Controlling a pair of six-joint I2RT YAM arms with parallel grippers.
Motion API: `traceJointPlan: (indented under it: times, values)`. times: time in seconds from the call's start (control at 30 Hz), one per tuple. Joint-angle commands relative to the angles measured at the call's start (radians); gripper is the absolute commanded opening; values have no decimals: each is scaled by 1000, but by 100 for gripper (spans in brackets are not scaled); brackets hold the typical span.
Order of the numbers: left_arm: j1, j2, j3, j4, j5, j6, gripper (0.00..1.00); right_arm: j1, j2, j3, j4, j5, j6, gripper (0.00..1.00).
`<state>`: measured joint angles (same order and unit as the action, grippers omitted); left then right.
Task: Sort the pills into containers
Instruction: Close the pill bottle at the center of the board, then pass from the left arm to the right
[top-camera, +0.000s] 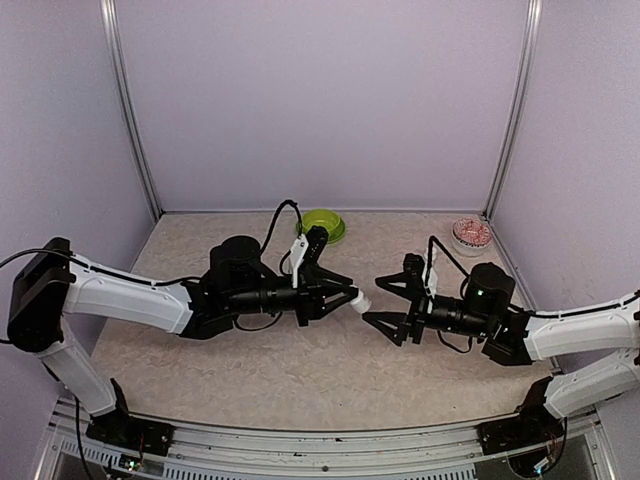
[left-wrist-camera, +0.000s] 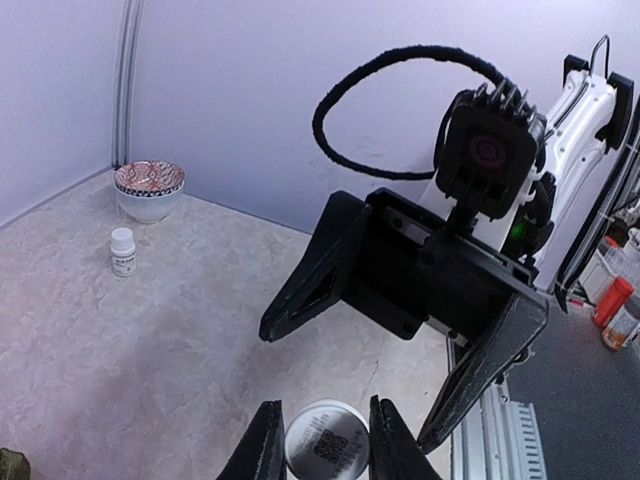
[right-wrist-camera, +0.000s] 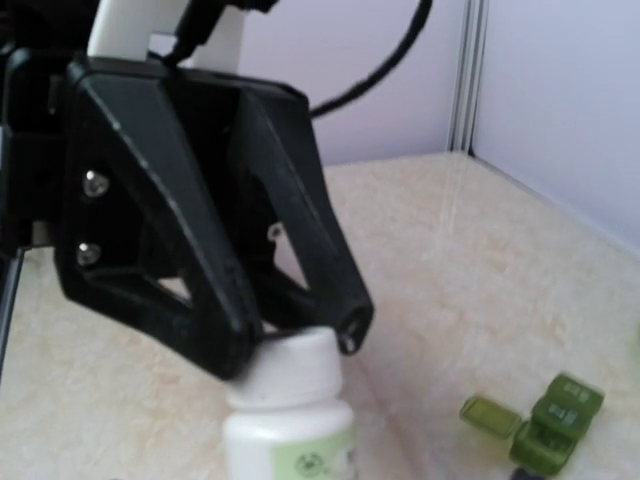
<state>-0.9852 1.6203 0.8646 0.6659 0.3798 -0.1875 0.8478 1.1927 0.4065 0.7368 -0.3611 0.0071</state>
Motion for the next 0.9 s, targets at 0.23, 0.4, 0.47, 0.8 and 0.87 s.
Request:
traceJointPlan:
  times: [0.23, 0.4, 0.47, 0.8, 0.87]
  values:
    - [-38, -14, -36, 222, -46, -216, 14, 66, -5, 7, 79, 78, -75, 69]
    - [-47, 2, -36, 249, -49, -236, 14, 81, 9, 32, 55, 104, -94, 60]
    - [-49, 4, -34, 251, -49, -238, 14, 87, 10, 37, 51, 112, -99, 59]
    - [-49, 4, -35, 247, -65, -233, 14, 94, -4, 39, 58, 114, -101, 54]
    - [-49, 6, -34, 247, -66, -234, 14, 94, -7, 42, 58, 115, -103, 55]
